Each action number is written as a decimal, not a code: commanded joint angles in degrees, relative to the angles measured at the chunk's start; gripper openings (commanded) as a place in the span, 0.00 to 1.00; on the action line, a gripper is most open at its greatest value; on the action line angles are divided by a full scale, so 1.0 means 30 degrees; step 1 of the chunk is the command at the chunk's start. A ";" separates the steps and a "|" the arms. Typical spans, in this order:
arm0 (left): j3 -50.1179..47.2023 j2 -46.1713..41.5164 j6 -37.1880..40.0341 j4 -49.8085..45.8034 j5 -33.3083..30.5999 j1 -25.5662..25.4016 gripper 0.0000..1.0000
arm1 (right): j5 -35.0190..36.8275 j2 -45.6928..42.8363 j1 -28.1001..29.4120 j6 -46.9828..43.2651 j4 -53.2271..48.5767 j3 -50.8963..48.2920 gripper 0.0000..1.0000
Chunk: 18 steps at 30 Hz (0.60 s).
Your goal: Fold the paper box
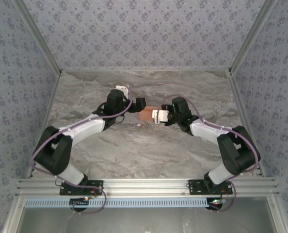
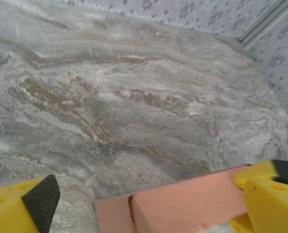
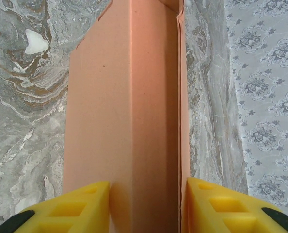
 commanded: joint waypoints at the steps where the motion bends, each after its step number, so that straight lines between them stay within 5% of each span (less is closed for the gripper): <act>1: 0.0950 0.1699 -0.0554 -0.1922 0.0717 0.0092 0.99 | -0.0038 0.0857 0.0051 0.0119 -0.2309 -0.0192 0.42; 7: -0.0174 0.3166 -0.0897 -0.0264 0.0605 0.0279 0.84 | -0.0687 0.0861 -0.0351 0.0955 -0.2408 0.0044 0.44; 12: -0.1761 0.4038 -0.0793 0.0971 -0.0536 0.0301 0.82 | -0.1786 0.0490 -0.0872 0.2093 -0.2256 0.0265 0.51; 18: -0.2233 0.4639 -0.0861 0.1913 -0.0900 0.0391 0.82 | -0.7797 -0.2134 -0.2700 0.4021 -0.3028 0.0147 0.64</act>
